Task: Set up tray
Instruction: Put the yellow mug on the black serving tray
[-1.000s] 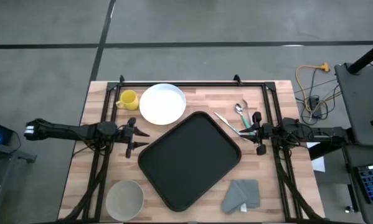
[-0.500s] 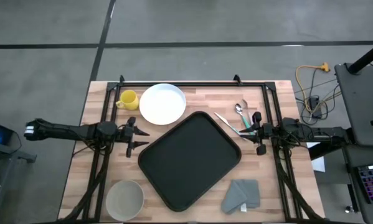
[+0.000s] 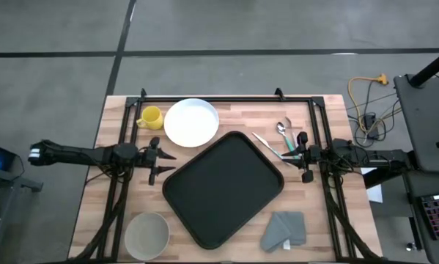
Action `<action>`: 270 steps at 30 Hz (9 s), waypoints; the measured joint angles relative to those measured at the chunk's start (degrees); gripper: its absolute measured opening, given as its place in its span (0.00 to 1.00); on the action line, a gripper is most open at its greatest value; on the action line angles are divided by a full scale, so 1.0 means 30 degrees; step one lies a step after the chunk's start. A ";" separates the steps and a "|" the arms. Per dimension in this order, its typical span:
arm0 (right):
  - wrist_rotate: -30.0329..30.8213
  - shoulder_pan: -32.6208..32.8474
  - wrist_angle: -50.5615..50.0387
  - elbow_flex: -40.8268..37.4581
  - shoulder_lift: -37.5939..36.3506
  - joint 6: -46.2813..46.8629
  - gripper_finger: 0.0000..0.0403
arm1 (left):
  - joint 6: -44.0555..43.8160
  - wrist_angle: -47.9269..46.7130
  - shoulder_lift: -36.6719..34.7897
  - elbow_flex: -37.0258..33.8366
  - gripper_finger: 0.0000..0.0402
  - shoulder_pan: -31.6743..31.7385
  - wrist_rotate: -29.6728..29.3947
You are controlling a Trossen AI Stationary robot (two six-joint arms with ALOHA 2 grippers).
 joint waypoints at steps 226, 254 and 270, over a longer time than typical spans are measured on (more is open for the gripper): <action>0.0050 -0.0007 -0.0007 0.0000 0.0007 -0.0007 0.17 | -0.5285 -2.2970 1.7864 2.3629 0.00 0.5875 -0.0301; 0.0050 0.0001 -0.0007 0.0003 0.0036 -0.0007 0.17 | -1.2382 -1.8305 2.0466 2.0856 0.00 -0.4546 -0.0488; 0.0057 -0.0006 -0.0007 0.0003 0.0128 -0.0007 0.17 | -1.2566 -1.9617 2.4561 2.3502 0.00 -0.6967 -0.0495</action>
